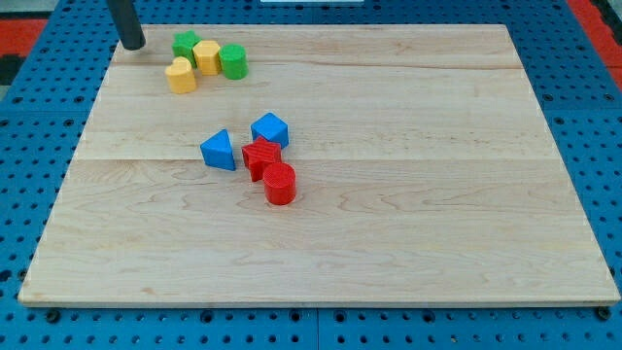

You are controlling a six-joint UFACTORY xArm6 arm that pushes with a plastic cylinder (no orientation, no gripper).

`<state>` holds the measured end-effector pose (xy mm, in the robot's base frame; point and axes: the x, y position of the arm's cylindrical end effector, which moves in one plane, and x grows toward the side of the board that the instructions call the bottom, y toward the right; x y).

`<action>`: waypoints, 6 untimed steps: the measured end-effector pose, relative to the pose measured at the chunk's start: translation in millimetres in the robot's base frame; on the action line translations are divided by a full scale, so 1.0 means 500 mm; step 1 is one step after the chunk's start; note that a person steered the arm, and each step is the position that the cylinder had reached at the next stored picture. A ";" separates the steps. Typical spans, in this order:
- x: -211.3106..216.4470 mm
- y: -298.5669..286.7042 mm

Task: Separate green star from the yellow heart

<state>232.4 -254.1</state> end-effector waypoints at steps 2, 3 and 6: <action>-0.021 0.012; -0.036 0.043; 0.048 0.136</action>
